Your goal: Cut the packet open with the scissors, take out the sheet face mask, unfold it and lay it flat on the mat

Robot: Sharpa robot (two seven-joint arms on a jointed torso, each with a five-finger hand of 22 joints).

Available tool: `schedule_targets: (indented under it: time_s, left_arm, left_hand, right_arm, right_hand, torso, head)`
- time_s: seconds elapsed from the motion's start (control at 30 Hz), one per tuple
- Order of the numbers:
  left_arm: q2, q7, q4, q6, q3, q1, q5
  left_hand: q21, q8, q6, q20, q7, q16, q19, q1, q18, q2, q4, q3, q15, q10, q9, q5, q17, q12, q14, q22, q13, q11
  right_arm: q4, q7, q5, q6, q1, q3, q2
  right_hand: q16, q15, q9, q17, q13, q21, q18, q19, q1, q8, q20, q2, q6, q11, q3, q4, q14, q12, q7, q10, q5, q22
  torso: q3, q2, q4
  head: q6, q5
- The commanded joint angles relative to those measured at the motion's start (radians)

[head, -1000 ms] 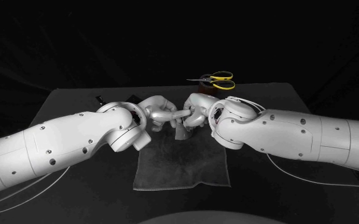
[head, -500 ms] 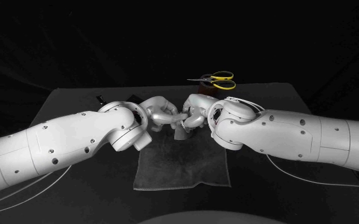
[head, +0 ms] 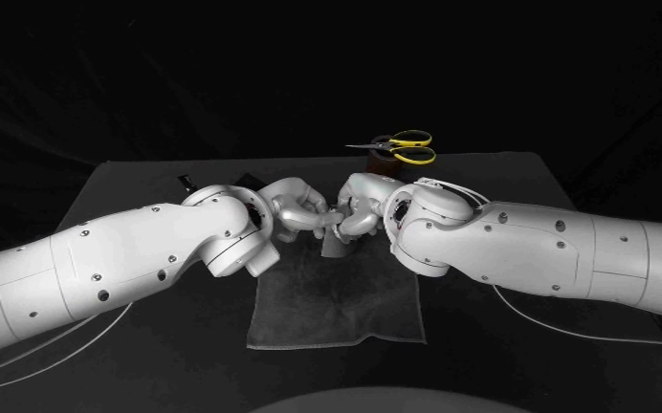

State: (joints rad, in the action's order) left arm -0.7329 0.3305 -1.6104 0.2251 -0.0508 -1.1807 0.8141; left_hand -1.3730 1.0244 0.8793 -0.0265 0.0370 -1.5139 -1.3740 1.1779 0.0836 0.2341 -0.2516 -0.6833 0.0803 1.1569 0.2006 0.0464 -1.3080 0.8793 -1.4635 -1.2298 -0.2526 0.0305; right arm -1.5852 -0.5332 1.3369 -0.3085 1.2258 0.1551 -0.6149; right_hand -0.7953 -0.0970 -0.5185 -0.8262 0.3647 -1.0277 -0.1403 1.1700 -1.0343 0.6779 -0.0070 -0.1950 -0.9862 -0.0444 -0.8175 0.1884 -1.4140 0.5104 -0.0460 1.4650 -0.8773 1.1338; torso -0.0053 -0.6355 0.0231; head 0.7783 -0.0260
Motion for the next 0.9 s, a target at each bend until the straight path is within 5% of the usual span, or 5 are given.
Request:
schedule_targets:
  time_s: [0.03,0.17,0.27,0.43,0.9]
  left_arm:
    - [0.001,0.007,-0.002,-0.005,0.001,-0.001,0.009]
    - [0.000,0.000,-0.005,0.003,0.001,-0.001,0.008]
    - [-0.001,-0.009,-0.008,0.007,0.001,-0.001,0.005]
    - [-0.002,-0.022,-0.015,0.013,0.001,-0.001,-0.003]
    - [-0.019,-0.027,-0.040,0.020,0.002,-0.009,-0.022]
  left_hand:
    - [0.015,0.000,-0.018,0.000,-0.001,0.011,0.014,0.003,0.000,0.021,0.006,-0.028,0.003,-0.015,0.000,0.006,-0.065,-0.006,-0.060,0.031,-0.002,-0.005]
    - [0.047,-0.010,-0.039,-0.002,0.006,0.032,0.044,0.020,0.010,0.028,0.032,-0.082,-0.002,-0.038,-0.001,0.007,-0.017,-0.020,-0.045,0.079,-0.002,-0.012]
    - [0.066,-0.018,-0.062,-0.008,0.018,0.044,0.057,0.052,0.015,0.029,0.093,-0.188,-0.008,-0.050,0.003,0.010,-0.001,-0.036,-0.040,0.104,-0.007,-0.022]
    - [0.084,-0.010,-0.078,-0.015,0.040,0.054,0.071,0.057,0.021,0.025,0.162,-0.282,-0.020,-0.060,0.021,0.021,0.014,-0.058,-0.035,0.130,-0.012,-0.034]
    - [0.092,-0.014,-0.079,-0.019,0.046,0.062,0.080,0.041,0.024,0.020,0.185,-0.319,-0.025,-0.066,0.027,0.021,0.025,-0.064,-0.030,0.144,-0.019,-0.040]
  right_arm:
    - [0.002,-0.010,0.017,0.026,0.001,-0.001,0.002]
    - [0.004,-0.012,0.018,0.028,0.001,-0.001,0.003]
    - [0.004,-0.009,0.014,0.024,0.001,-0.001,0.003]
    - [0.005,0.004,0.000,0.006,0.001,-0.001,0.004]
    - [-0.024,0.087,-0.059,-0.084,0.002,0.000,-0.021]
  right_hand:
    - [-0.003,-0.015,-0.217,0.002,0.002,-0.006,-0.014,0.005,-0.002,0.025,0.001,0.012,-0.028,-0.009,-0.048,0.041,-0.009,0.000,0.023,0.041,-0.003,0.000]
    - [0.014,-0.014,-0.221,0.012,0.005,0.002,-0.016,-0.002,0.000,0.027,0.001,0.013,-0.022,-0.008,-0.052,0.040,-0.003,0.001,0.022,0.036,0.012,-0.004]
    - [0.042,-0.012,-0.223,0.031,0.006,0.017,-0.019,-0.015,-0.002,0.025,0.002,0.019,-0.012,-0.006,-0.052,0.037,0.006,-0.002,0.019,0.029,0.046,-0.015]
    - [0.128,0.001,-0.218,0.083,-0.001,0.103,-0.035,-0.075,-0.019,-0.002,0.015,0.030,0.020,0.009,-0.035,0.018,0.036,-0.036,0.003,0.001,0.162,-0.075]
    - [0.275,0.075,-0.119,0.103,-0.071,0.361,-0.040,-0.116,-0.025,-0.246,0.091,-0.022,0.159,0.084,0.163,-0.093,0.106,-0.240,-0.082,-0.101,0.310,-0.262]
  torso:
    - [-0.0006,0.001,-0.0002]
    - [-0.0007,0.001,-0.0004]
    - [-0.0008,0.001,0.0001]
    - [-0.0004,0.000,-0.0003]
    - [0.0006,0.000,0.0000]
  head:
    - [0.000,-0.001]
    - [-0.001,0.000]
    - [-0.001,0.000]
    - [-0.003,0.002]
    - [-0.006,0.008]
